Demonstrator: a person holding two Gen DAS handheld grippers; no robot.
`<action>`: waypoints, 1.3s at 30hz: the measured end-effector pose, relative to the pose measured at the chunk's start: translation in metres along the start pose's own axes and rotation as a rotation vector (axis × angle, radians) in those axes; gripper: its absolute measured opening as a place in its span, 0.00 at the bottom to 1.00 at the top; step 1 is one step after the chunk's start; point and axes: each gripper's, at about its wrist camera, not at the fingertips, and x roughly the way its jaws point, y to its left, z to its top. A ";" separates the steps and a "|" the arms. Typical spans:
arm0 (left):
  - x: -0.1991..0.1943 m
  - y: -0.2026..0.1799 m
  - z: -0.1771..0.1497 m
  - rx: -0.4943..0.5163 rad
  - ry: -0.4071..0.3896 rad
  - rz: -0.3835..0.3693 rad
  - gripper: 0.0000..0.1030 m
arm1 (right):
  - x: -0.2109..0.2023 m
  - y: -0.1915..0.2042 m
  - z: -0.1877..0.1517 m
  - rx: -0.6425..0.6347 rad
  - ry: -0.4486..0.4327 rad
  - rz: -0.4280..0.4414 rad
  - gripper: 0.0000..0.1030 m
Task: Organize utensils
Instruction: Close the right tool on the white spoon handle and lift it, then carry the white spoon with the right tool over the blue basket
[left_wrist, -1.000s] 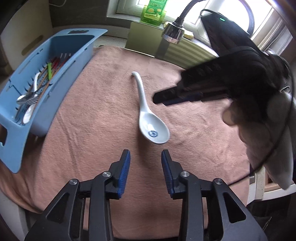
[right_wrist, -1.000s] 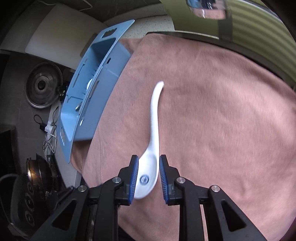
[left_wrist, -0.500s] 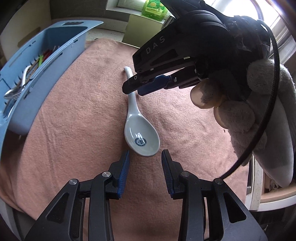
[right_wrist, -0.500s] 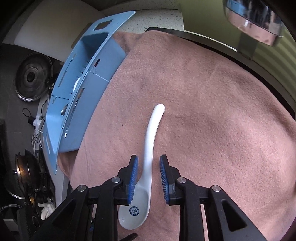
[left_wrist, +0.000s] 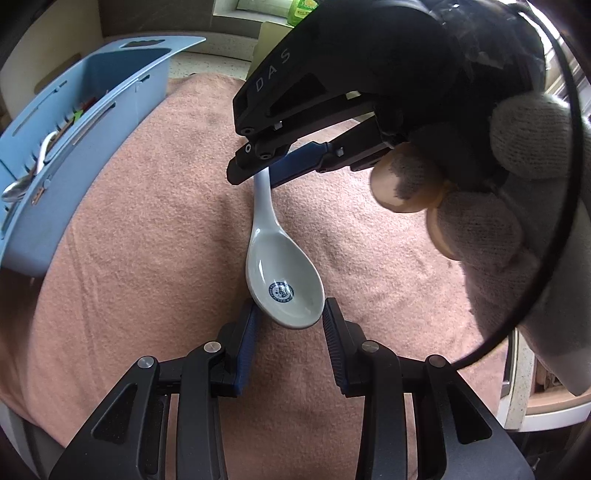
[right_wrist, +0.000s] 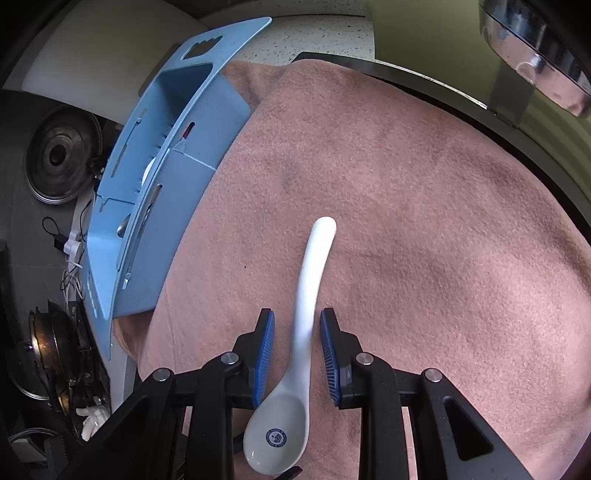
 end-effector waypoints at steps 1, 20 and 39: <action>0.001 0.001 0.001 0.003 0.000 0.008 0.33 | 0.000 0.000 0.000 0.001 0.000 -0.001 0.22; 0.022 0.027 0.028 -0.053 -0.008 -0.062 0.34 | -0.001 -0.009 -0.004 0.043 -0.024 0.014 0.10; 0.002 0.016 0.017 -0.003 -0.043 -0.050 0.34 | -0.015 -0.009 -0.007 0.074 -0.055 0.038 0.09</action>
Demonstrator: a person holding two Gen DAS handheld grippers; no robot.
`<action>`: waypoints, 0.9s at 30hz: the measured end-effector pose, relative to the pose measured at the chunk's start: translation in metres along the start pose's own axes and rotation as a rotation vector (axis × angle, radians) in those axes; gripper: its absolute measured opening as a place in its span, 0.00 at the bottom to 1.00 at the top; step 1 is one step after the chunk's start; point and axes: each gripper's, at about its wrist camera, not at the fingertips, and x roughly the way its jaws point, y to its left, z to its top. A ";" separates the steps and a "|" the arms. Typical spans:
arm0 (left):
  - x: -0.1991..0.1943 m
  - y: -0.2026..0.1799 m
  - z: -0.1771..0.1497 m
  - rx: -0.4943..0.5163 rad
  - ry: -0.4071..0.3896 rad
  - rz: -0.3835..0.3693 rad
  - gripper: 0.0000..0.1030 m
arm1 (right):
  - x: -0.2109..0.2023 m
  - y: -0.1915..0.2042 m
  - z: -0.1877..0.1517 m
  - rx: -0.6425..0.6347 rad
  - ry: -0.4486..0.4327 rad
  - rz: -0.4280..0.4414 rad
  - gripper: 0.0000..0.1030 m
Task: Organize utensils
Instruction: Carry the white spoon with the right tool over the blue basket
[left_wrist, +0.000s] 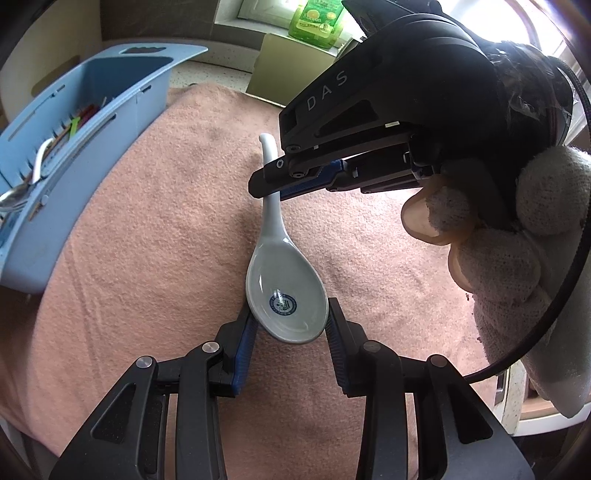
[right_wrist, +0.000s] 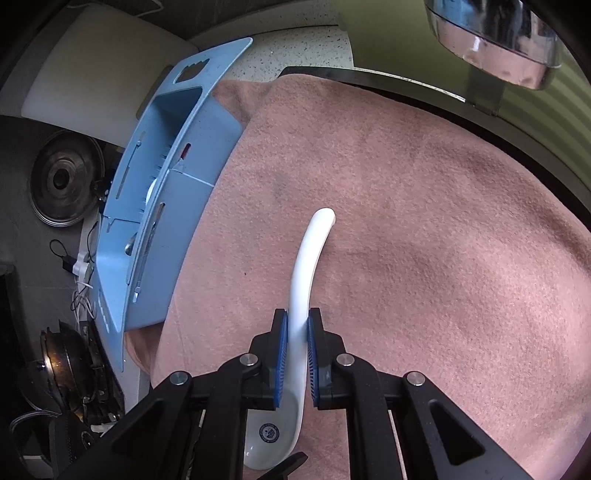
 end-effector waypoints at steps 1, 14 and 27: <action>-0.002 0.000 0.000 0.004 -0.003 0.002 0.34 | -0.001 0.002 0.000 0.000 -0.003 0.001 0.09; -0.045 0.017 0.007 0.047 -0.048 0.012 0.34 | -0.016 0.045 0.006 -0.008 -0.063 0.016 0.09; -0.084 0.060 0.023 0.075 -0.088 0.040 0.34 | -0.012 0.105 0.024 -0.014 -0.103 0.045 0.09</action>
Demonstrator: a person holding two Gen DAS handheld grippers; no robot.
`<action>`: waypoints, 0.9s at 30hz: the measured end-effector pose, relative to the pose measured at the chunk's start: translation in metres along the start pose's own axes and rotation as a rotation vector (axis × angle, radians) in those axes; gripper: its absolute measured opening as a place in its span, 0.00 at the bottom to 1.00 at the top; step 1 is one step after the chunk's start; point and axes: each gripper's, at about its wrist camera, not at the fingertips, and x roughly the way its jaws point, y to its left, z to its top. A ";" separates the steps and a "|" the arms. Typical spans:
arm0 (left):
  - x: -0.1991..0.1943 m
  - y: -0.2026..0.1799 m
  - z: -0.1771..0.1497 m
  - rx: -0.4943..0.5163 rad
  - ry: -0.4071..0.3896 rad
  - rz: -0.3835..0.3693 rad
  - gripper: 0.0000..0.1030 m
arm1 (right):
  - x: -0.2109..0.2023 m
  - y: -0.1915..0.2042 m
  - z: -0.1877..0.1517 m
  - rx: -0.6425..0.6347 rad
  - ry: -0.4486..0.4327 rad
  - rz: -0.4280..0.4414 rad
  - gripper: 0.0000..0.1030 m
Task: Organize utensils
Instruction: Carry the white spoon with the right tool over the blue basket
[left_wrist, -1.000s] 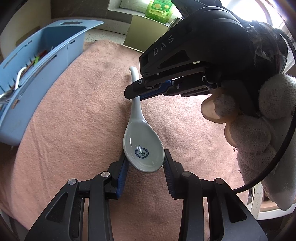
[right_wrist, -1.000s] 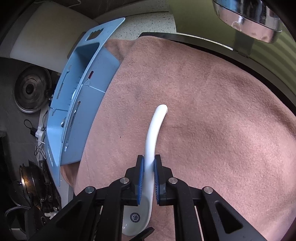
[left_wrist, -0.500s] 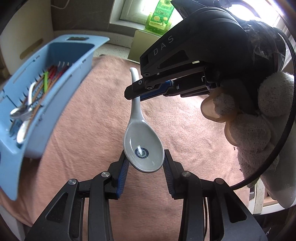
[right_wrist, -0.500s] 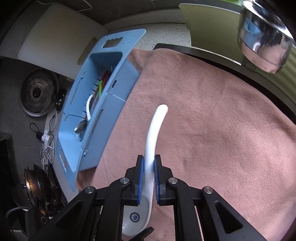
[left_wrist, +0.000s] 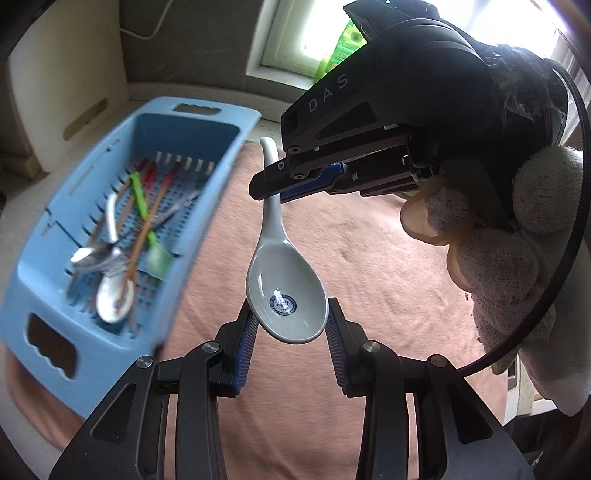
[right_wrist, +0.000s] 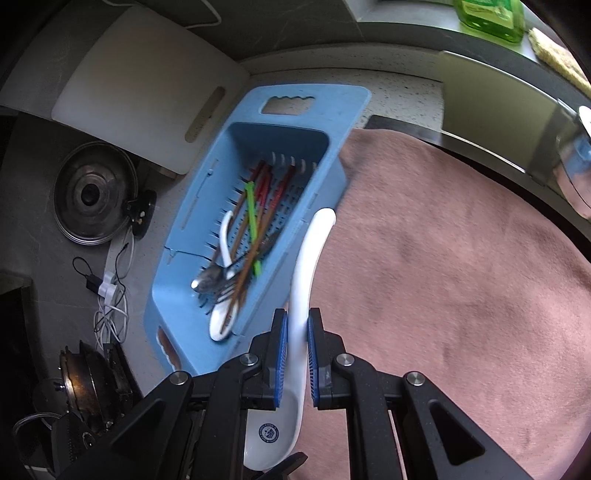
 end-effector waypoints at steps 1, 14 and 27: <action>-0.003 0.005 0.000 0.002 -0.002 0.003 0.34 | 0.002 0.005 0.002 -0.002 -0.002 0.003 0.09; -0.022 0.058 0.010 0.011 -0.008 0.027 0.34 | 0.028 0.054 0.024 -0.015 -0.013 0.017 0.09; -0.013 0.089 0.021 0.016 0.001 0.019 0.34 | 0.046 0.068 0.042 -0.009 -0.017 -0.006 0.09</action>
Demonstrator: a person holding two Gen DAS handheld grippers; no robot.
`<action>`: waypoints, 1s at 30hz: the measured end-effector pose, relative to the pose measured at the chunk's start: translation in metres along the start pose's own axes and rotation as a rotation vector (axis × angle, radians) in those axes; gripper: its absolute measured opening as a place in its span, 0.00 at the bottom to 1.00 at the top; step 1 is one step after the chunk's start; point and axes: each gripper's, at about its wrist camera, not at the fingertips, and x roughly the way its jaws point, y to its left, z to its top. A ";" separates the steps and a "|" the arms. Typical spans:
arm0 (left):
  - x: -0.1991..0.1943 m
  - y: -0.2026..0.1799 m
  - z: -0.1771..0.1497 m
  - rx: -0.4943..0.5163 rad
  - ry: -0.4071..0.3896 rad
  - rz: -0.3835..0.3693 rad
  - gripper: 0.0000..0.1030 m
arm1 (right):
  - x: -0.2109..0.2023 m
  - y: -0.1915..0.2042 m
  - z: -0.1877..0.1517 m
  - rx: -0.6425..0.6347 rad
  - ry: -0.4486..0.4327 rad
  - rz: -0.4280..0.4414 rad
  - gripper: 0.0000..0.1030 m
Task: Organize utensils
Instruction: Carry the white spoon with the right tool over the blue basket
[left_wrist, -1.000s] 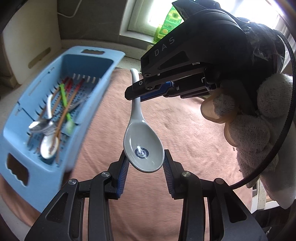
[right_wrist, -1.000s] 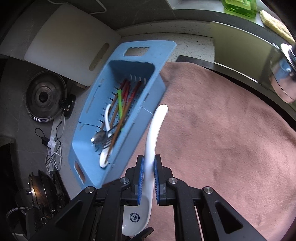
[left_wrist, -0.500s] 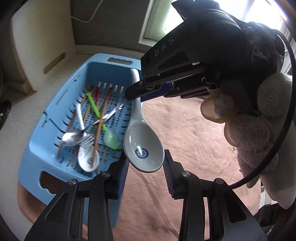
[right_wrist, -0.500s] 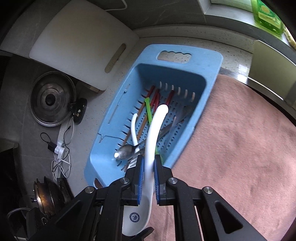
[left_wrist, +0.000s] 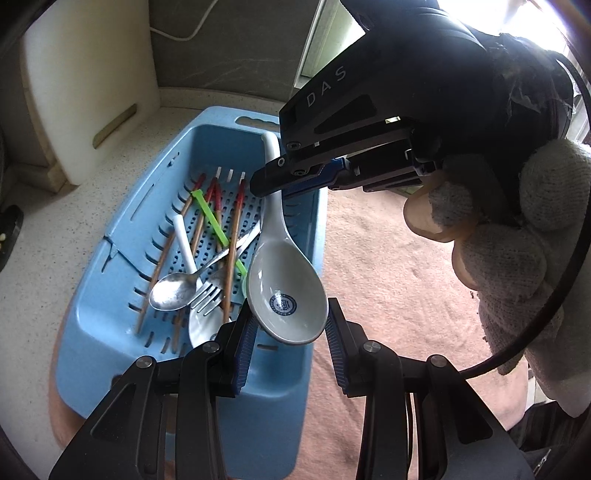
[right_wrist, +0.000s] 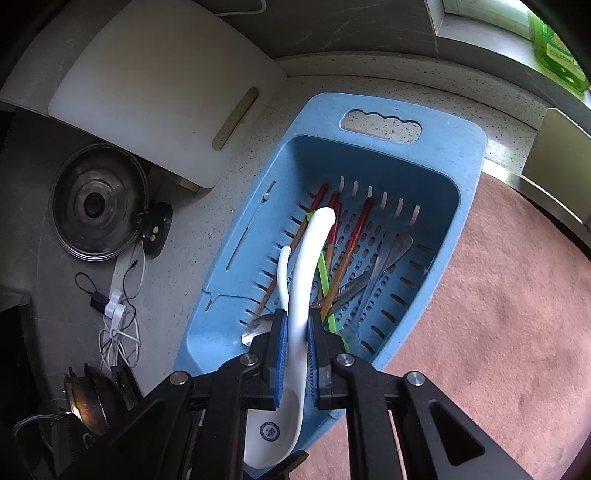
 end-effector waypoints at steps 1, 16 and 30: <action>0.001 0.001 0.000 -0.001 0.002 -0.002 0.34 | 0.001 0.000 0.001 0.003 0.001 -0.002 0.09; 0.027 0.015 0.000 -0.023 0.037 0.001 0.34 | 0.023 -0.006 0.009 0.038 0.015 -0.004 0.09; 0.035 0.021 0.000 -0.038 0.044 0.015 0.34 | 0.031 -0.005 0.013 0.021 0.021 -0.016 0.12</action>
